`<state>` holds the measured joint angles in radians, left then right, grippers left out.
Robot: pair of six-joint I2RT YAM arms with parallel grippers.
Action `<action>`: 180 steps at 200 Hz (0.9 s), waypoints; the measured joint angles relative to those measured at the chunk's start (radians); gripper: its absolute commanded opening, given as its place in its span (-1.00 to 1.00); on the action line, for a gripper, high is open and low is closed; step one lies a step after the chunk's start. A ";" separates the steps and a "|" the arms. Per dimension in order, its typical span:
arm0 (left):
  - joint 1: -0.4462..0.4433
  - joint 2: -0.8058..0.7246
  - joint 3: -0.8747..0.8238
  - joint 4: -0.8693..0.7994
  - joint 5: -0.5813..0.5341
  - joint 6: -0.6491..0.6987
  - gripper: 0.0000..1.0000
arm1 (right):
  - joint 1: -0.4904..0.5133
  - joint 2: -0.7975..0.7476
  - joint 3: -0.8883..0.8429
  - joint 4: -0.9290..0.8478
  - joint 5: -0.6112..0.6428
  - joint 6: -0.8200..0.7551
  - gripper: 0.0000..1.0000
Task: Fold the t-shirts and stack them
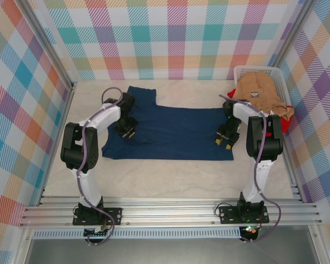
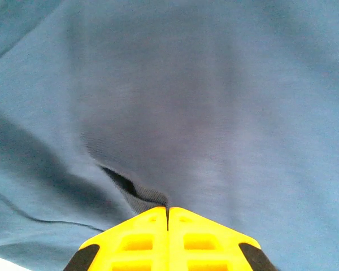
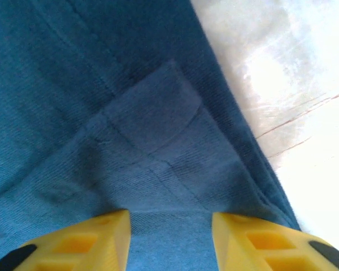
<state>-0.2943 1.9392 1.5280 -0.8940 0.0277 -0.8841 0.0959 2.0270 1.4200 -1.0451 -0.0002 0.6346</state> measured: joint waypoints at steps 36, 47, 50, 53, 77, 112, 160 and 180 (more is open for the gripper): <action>-0.064 0.151 0.300 -0.041 -0.016 0.116 -1.00 | 0.011 -0.036 -0.001 0.008 0.000 0.003 0.15; -0.081 0.206 0.367 -0.059 -0.023 0.149 -1.00 | 0.013 -0.052 0.000 0.007 -0.001 0.003 0.17; -0.085 0.222 0.384 -0.066 -0.025 0.161 -1.00 | 0.014 -0.058 0.000 0.006 -0.002 0.004 0.18; -0.090 0.240 0.404 -0.074 -0.028 0.170 -1.00 | 0.015 -0.063 0.000 0.006 -0.003 0.004 0.18; -0.113 0.351 0.512 -0.113 -0.049 0.243 -1.00 | 0.018 -0.098 0.003 0.003 -0.014 0.004 0.20; -0.129 0.413 0.553 -0.134 -0.068 0.304 -0.64 | 0.023 -0.113 0.003 0.004 -0.031 0.004 0.21; -0.137 0.346 0.470 -0.148 -0.178 0.297 0.24 | 0.029 -0.150 -0.033 0.015 -0.037 0.005 0.23; -0.124 0.190 0.299 -0.145 -0.194 0.228 0.17 | 0.029 -0.201 -0.079 0.022 -0.033 0.021 0.11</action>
<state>-0.4187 2.1288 1.8271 -1.0393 -0.1661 -0.6563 0.1253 1.8259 1.3407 -1.0233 -0.0334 0.6556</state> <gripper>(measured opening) 0.603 0.590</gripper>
